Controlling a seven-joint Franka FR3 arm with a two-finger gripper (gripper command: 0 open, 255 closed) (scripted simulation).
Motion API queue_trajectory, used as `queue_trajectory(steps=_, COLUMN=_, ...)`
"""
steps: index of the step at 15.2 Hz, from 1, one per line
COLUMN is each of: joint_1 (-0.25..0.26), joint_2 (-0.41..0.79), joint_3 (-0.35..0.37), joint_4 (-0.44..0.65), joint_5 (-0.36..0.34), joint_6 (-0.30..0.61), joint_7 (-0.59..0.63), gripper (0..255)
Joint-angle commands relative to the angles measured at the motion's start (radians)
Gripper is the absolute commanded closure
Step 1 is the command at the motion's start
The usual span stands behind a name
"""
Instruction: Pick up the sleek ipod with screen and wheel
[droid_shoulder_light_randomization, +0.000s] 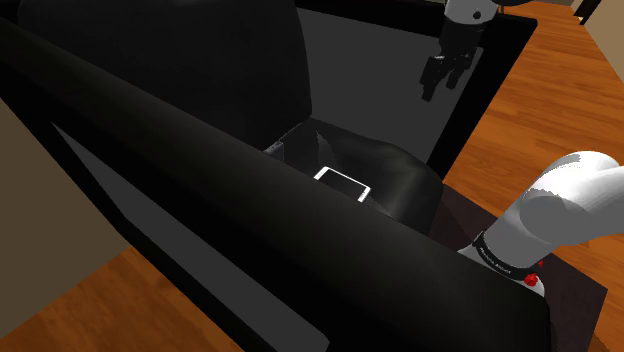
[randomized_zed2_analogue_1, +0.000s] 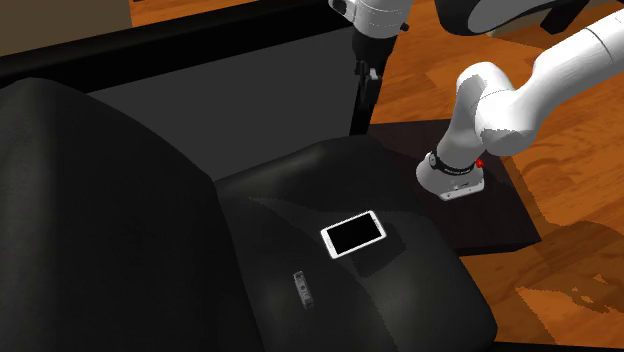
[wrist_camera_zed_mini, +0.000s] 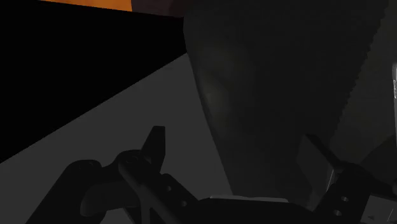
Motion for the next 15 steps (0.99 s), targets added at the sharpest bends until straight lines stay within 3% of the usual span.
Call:
queue_trajectory(steps=1, joint_1=0.0, joint_2=0.0, joint_3=0.0, joint_4=0.0, joint_5=0.0, joint_6=0.0, joint_7=0.0, gripper=0)
queue_trajectory(steps=15, joint_1=0.106, joint_2=0.323, joint_3=0.219, joint_4=0.137, joint_5=0.138, joint_6=0.183, joint_7=0.24, gripper=0)
